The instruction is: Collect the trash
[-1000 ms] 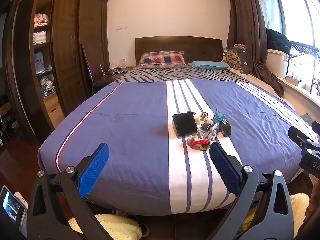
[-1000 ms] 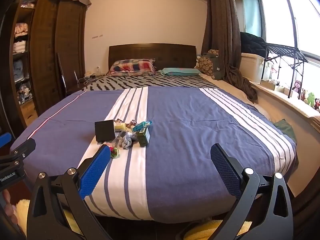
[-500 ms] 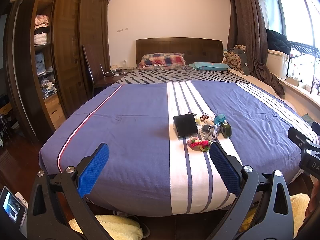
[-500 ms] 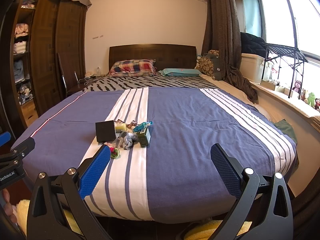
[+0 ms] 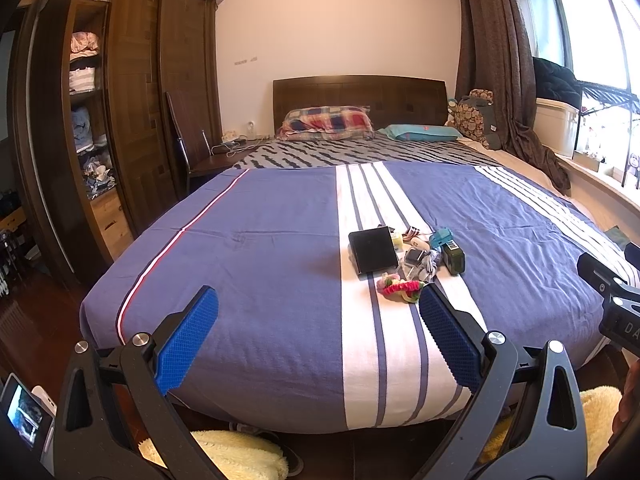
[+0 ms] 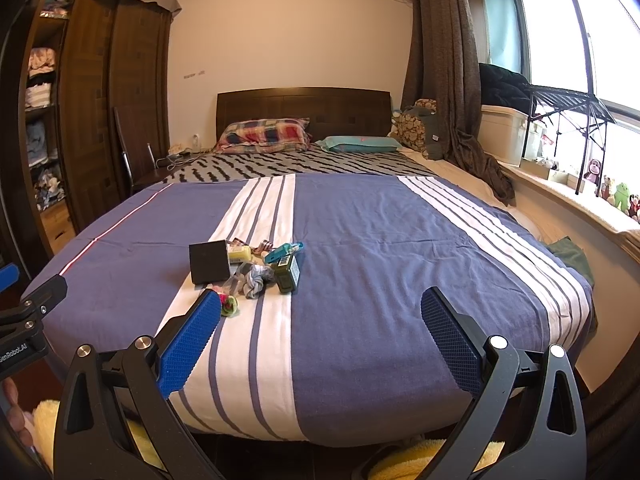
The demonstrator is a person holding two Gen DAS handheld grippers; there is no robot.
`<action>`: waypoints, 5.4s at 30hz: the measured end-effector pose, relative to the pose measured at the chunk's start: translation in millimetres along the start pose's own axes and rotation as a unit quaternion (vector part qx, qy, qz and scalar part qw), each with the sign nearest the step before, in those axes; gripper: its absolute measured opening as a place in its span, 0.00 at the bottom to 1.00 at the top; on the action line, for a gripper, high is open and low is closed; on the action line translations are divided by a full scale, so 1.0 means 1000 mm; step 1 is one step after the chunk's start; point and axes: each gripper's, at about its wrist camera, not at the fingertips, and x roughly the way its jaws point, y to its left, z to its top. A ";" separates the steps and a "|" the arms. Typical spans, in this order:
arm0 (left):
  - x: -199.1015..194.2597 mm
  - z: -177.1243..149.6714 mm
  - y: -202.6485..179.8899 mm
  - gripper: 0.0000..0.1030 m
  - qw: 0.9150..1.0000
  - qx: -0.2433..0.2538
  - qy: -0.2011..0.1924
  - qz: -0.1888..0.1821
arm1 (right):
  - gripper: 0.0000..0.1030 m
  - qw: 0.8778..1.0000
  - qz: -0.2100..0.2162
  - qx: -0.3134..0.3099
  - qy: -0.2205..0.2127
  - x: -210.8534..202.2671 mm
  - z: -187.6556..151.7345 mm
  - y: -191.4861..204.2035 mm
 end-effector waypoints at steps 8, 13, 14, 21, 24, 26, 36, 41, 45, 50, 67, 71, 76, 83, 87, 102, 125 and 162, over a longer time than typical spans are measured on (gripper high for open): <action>0.002 -0.004 -0.001 0.92 1.000 0.002 0.001 0.001 | 0.97 1.000 -0.001 0.001 0.003 0.003 -0.002 -0.001; 0.013 -0.011 -0.003 0.92 1.000 0.005 0.014 0.001 | 0.97 1.000 -0.008 -0.001 0.019 0.017 -0.009 -0.002; 0.017 -0.012 -0.004 0.92 1.000 0.006 0.018 0.001 | 0.97 1.000 -0.007 -0.001 0.024 0.021 -0.010 -0.004; 0.060 -0.020 -0.016 0.92 0.998 0.029 0.053 -0.003 | 0.97 0.997 0.024 0.011 0.066 0.073 -0.014 -0.009; 0.080 -0.020 -0.025 0.92 0.997 0.042 0.061 -0.013 | 0.97 0.996 0.030 0.005 0.081 0.102 -0.013 -0.006; 0.093 -0.019 -0.030 0.92 0.996 0.050 0.067 -0.013 | 0.97 0.995 0.035 0.006 0.090 0.122 -0.013 -0.004; 0.157 -0.028 -0.052 0.92 0.990 0.067 0.113 -0.045 | 0.76 0.985 0.075 -0.027 0.150 0.218 -0.024 0.016; 0.177 -0.031 -0.058 0.92 0.987 0.063 0.133 -0.063 | 0.64 0.984 0.075 -0.044 0.158 0.247 -0.021 0.030; 0.192 -0.032 -0.072 0.92 0.984 0.072 0.137 -0.083 | 0.58 0.984 0.064 -0.048 0.161 0.264 -0.017 0.030; 0.218 -0.029 -0.093 0.91 0.981 0.079 0.148 -0.099 | 0.57 0.982 0.058 -0.046 0.174 0.287 -0.012 0.028; 0.232 -0.047 -0.091 0.64 0.973 0.063 0.179 -0.131 | 0.26 0.983 0.077 -0.024 0.165 0.244 -0.026 0.005; 0.211 -0.054 -0.085 0.64 0.972 0.063 0.176 -0.144 | 0.26 0.984 0.076 -0.027 0.157 0.210 -0.033 0.002; 0.170 -0.064 -0.075 0.64 0.974 0.065 0.157 -0.146 | 0.26 0.986 0.088 -0.030 0.138 0.162 -0.039 0.003; 0.112 -0.077 -0.063 0.64 0.979 0.056 0.130 -0.147 | 0.26 0.985 0.112 -0.041 0.125 0.103 -0.059 0.012; 0.087 -0.089 -0.057 0.64 0.980 0.054 0.127 -0.142 | 0.26 0.982 0.123 -0.054 0.131 0.079 -0.076 0.019; 0.080 -0.173 -0.057 0.64 0.966 0.054 0.209 -0.144 | 0.26 0.965 0.120 -0.070 0.224 0.070 -0.155 0.025; 0.168 -0.280 -0.079 0.64 0.894 0.048 0.399 -0.200 | 0.27 0.900 0.146 -0.010 0.411 0.157 -0.249 0.017; 0.106 -0.155 -0.037 0.92 0.965 0.061 0.221 -0.128 | 0.94 0.970 0.093 0.011 0.225 0.096 -0.127 -0.017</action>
